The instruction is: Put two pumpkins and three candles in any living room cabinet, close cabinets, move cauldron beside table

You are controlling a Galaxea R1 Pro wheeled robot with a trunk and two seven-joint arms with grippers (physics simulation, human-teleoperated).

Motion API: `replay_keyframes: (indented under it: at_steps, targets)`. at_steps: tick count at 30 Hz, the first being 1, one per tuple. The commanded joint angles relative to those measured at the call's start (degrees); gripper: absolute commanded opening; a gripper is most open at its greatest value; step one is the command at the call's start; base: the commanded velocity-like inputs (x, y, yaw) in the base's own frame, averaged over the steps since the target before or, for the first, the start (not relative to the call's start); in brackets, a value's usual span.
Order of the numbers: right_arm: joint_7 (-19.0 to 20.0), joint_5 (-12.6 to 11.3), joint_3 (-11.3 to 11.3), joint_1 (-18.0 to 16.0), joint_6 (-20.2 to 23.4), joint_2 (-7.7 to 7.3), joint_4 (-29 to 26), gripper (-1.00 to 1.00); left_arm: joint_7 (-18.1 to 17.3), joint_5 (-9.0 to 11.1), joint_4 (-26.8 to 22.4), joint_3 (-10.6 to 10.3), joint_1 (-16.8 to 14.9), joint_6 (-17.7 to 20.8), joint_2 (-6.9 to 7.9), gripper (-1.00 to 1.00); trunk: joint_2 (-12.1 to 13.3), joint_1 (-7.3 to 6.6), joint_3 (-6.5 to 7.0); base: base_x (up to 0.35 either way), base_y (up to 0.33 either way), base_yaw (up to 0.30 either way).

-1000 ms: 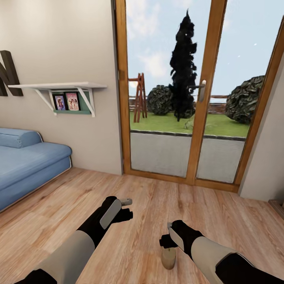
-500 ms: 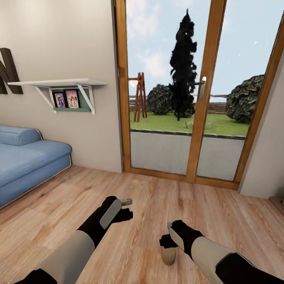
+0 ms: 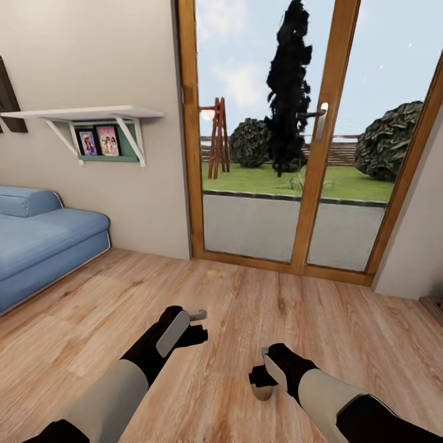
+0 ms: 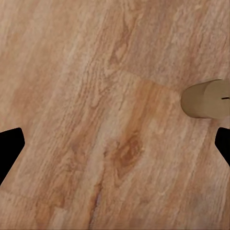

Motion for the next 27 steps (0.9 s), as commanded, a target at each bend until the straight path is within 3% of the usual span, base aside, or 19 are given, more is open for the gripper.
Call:
replay_keyframes:
  at_steps: [1,9,19,27]
  targets:
    - [-0.4,-0.61,0.34,-0.02,0.26,-0.01,-0.11,1.0,0.58,0.6,-0.07,-0.17,-0.03,0.02,0.02,1.0,-0.05,0.01,-0.29,0.0,0.0,0.0]
    - [-0.38,-0.61,0.34,-0.02,0.26,-0.01,-0.08,1.0,0.58,0.68,-0.07,-0.17,-0.05,0.02,0.01,1.0,-0.15,0.22,-2.06,0.0,0.0,0.0]
    - [-0.45,-0.69,0.18,-0.02,0.7,-0.11,-0.13,1.0,0.58,0.82,-0.02,-0.09,-0.03,-0.04,0.01,1.0,-0.15,0.22,-2.06,0.005,0.0,0.0]
    - [-0.41,-0.78,0.17,-0.02,0.86,-0.24,-0.16,1.0,0.58,0.86,0.15,-0.08,-0.01,-0.06,0.01,1.0,-0.15,0.22,-2.06,0.255,0.0,0.0]
